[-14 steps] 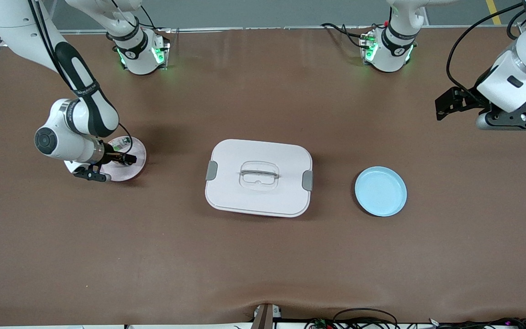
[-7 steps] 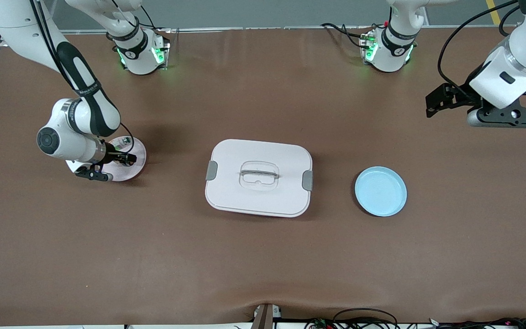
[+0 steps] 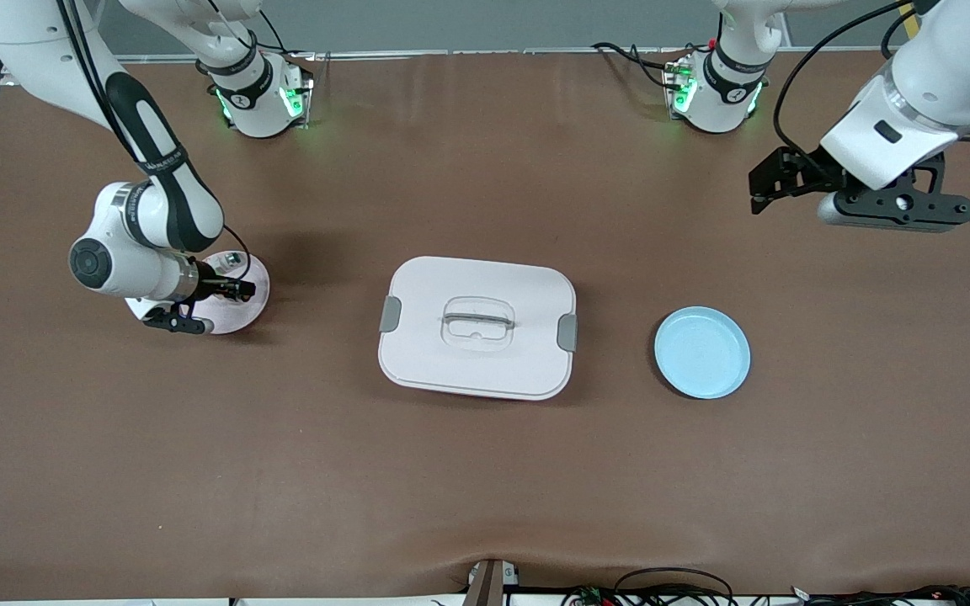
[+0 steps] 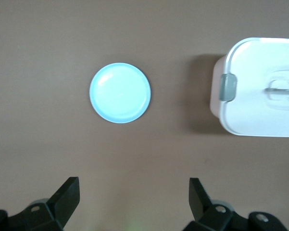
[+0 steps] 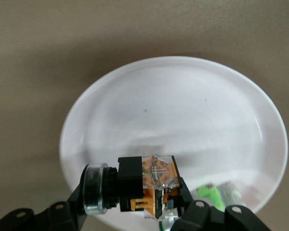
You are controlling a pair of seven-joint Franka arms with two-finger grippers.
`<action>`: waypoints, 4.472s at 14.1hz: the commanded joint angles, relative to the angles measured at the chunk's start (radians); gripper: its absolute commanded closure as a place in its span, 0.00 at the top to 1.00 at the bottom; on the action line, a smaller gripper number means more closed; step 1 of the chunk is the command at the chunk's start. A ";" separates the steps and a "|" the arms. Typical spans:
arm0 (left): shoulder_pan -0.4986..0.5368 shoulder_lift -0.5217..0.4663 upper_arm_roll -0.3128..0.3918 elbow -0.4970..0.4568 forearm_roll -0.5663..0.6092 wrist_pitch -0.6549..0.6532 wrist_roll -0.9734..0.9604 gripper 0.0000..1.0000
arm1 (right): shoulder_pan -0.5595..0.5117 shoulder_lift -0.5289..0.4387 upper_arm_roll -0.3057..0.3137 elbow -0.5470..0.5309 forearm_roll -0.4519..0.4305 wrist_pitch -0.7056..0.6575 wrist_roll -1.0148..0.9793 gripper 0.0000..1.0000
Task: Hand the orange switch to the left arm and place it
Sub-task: 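Carry the switch over the box with the right gripper while the left gripper approaches, then grasp the switch with the left gripper beside the right gripper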
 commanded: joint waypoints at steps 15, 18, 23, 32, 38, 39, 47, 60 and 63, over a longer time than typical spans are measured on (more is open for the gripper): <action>-0.191 0.082 -0.017 -0.013 -0.351 0.172 -0.282 1.00 | 0.524 0.009 0.000 0.845 0.341 -0.717 1.194 0.13; -0.207 0.070 -0.017 -0.068 -0.435 0.195 -0.347 1.00 | 0.563 0.059 0.000 0.902 0.465 -0.590 1.350 0.13; -0.213 -0.030 -0.069 -0.278 -0.510 0.416 -0.351 1.00 | 0.635 0.105 0.000 0.904 0.662 -0.283 1.482 0.13; -0.175 -0.153 -0.077 -0.413 -0.544 0.594 -0.240 0.89 | 0.675 0.147 0.000 0.904 0.777 -0.149 1.492 0.13; -0.185 -0.122 -0.081 -0.462 -0.741 0.786 -0.019 0.90 | 0.676 0.155 0.000 0.902 0.777 -0.149 1.492 0.13; -0.185 -0.110 -0.081 -0.462 -0.759 0.791 0.000 0.89 | 0.676 0.155 0.000 0.902 0.777 -0.149 1.492 0.13; -0.230 -0.019 -0.115 -0.471 -0.839 0.939 0.135 0.86 | 0.676 0.159 0.000 0.902 0.777 -0.149 1.490 0.13; -0.245 0.002 -0.126 -0.465 -0.825 0.956 0.121 0.00 | 0.675 0.159 0.000 0.902 0.777 -0.150 1.492 0.13; -0.241 0.004 -0.126 -0.465 -0.802 0.955 0.123 0.00 | 0.675 0.158 0.000 0.902 0.777 -0.150 1.492 0.14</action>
